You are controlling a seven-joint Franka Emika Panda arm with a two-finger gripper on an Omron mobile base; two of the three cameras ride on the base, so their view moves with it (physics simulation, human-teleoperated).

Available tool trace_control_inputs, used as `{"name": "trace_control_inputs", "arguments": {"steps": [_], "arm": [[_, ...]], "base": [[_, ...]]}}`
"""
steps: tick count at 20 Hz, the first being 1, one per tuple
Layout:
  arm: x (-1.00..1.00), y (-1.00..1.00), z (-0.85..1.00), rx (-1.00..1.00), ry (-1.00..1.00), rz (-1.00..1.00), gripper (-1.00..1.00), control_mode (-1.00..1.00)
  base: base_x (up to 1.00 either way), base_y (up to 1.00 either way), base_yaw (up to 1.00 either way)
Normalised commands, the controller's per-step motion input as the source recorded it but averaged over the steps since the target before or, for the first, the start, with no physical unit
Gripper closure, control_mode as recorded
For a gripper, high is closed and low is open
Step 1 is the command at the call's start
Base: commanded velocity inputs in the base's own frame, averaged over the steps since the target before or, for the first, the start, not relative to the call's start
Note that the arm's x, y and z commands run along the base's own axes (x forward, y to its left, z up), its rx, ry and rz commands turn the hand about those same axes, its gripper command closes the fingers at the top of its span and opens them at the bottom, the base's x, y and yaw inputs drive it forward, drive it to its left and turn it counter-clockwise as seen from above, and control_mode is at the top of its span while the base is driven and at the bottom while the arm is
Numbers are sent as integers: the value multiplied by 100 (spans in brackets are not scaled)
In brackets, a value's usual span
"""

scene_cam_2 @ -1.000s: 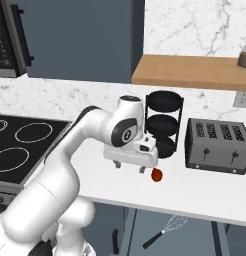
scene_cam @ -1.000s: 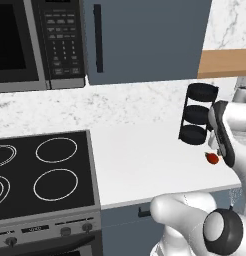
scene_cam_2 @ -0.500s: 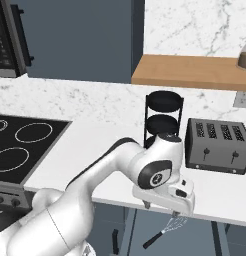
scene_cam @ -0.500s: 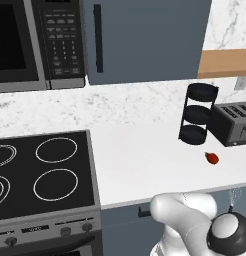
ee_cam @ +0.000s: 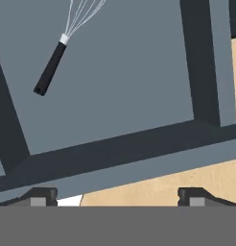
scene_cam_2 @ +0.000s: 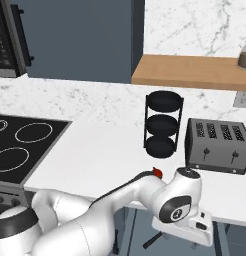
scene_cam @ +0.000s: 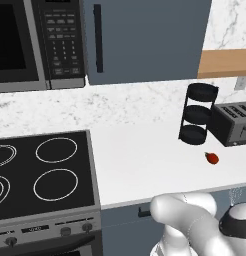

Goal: Pick the whisk from the drawer and place it on the counter.

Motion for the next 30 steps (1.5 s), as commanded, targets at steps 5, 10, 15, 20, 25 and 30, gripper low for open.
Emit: {"name": "trace_control_inputs", "arguments": {"steps": [5,10,15,20,25,30], "arm": [[11,-6,-50,0,1,12,-100,-100],[24,-9,-36,1,4,13,-100,-100],[-6,-24,-33,0,1,11,-100,-100],[0,-14,-28,2,0,9,-100,-100],[-3,-12,-10,3,0,4,-100,-100],[-35,-38,-7,4,0,1,-100,-100]], "base": [[0,0,0],[0,0,0],[0,0,0],[0,0,0],[0,0,0],[0,0,0]]}}
